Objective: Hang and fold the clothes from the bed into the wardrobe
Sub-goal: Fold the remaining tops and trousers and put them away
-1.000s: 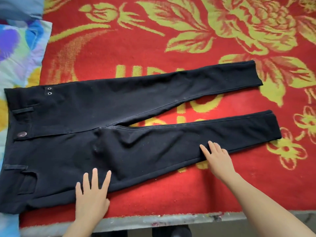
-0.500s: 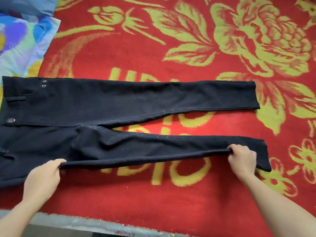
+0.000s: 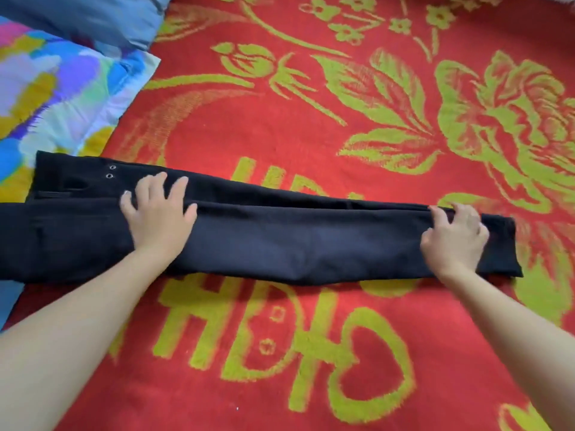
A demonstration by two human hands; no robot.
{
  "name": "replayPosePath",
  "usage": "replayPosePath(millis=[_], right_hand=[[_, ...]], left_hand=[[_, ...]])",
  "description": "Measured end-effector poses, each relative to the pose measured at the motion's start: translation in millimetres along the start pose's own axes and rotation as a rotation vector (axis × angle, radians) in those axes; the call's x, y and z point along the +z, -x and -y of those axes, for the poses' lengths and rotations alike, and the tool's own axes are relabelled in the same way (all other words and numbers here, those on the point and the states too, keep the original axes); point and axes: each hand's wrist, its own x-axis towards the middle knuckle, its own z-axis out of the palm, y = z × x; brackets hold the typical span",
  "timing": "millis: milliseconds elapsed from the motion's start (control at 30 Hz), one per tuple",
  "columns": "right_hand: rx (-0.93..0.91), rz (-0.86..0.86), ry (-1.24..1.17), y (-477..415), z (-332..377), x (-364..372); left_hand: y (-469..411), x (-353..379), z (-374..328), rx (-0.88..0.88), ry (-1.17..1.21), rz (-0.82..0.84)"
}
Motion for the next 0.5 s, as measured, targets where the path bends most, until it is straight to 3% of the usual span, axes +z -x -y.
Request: replayPosePath(millis=[100,167,333,500], right_hand=[[-0.168,0.125,-0.019,40.8,31.7,33.7],[-0.29,0.189,0.001,64.2,59.5,45.2],[-0.461,0.228,-0.046,108.6,149.4,40.6],[-0.558,0.232,-0.099,129.0,253.1,20.7]], left_hand=[[33.4,5.7,17.8,0.158,-0.012,0.049],[46.3,5.5,48.9,0.147,-0.043,0.089],[47.9,-17.2,136.6,-0.262,-0.013,0.144],[18.0,-34.1,216.1,-0.486,0.067,0.048]])
